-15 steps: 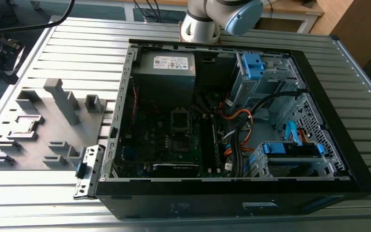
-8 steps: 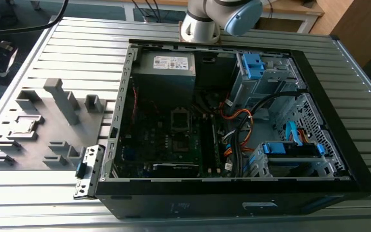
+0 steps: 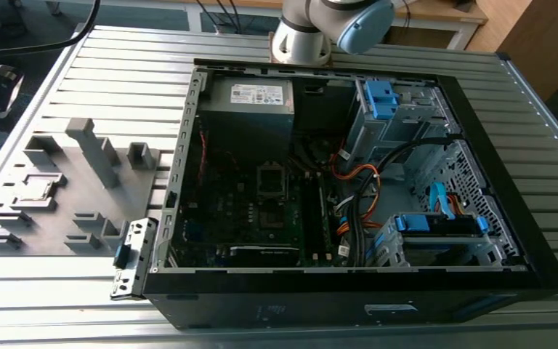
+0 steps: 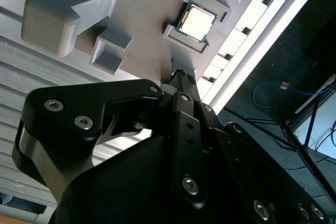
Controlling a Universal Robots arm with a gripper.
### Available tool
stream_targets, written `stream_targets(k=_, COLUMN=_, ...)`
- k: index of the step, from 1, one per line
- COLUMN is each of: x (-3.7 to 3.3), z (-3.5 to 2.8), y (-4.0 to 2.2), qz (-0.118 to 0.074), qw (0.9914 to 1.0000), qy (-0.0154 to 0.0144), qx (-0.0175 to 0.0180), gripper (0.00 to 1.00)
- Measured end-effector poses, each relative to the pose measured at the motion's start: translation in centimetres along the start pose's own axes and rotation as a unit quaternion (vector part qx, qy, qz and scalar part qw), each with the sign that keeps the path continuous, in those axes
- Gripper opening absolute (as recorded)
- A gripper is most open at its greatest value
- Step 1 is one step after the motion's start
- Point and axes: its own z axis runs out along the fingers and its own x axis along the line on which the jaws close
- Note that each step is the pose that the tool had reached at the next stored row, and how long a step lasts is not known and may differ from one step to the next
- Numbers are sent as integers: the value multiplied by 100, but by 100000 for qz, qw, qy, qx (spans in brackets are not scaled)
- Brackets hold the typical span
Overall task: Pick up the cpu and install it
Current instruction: 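Pick up the cpu and move it towards the insertion slot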
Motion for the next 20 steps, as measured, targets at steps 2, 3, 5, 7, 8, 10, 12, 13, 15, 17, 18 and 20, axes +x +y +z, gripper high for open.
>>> stream_targets(k=2, x=1, z=0, y=0, qz=4, qw=100000, qy=1, qx=2, gripper=11)
stream_targets(k=3, x=1, z=-1, y=0, qz=6, qw=100000, qy=7, qx=6, gripper=11)
stream_targets(k=5, x=1, z=0, y=0, qz=6, qw=100000, qy=5, qx=5, gripper=11)
stream_targets(k=7, x=1, z=0, y=0, qz=4, qw=100000, qy=13, qx=-6, gripper=11)
stream_targets(k=8, x=2, z=1, y=1, qz=14, qw=100000, qy=60, qx=-31, gripper=11)
stream_targets(k=10, x=2, z=2, y=0, qz=17, qw=100000, qy=192, qx=-130, gripper=11)
stream_targets(k=12, x=1, z=2, y=0, qz=13, qw=100000, qy=191, qx=-168, gripper=11)
stream_targets(k=13, x=1, z=3, y=0, qz=18, qw=100000, qy=190, qx=-186, gripper=11)
stream_targets(k=15, x=1, z=3, y=0, qz=18, qw=100000, qy=191, qx=-222, gripper=11)
stream_targets(k=17, x=2, z=4, y=0, qz=16, qw=100000, qy=194, qx=-196, gripper=11)
stream_targets(k=18, x=4, z=9, y=-1, qz=8, qw=100000, qy=188, qx=-184, gripper=11)
stream_targets(k=20, x=17, z=22, y=-2, qz=0, qw=100000, qy=195, qx=-154, gripper=11)
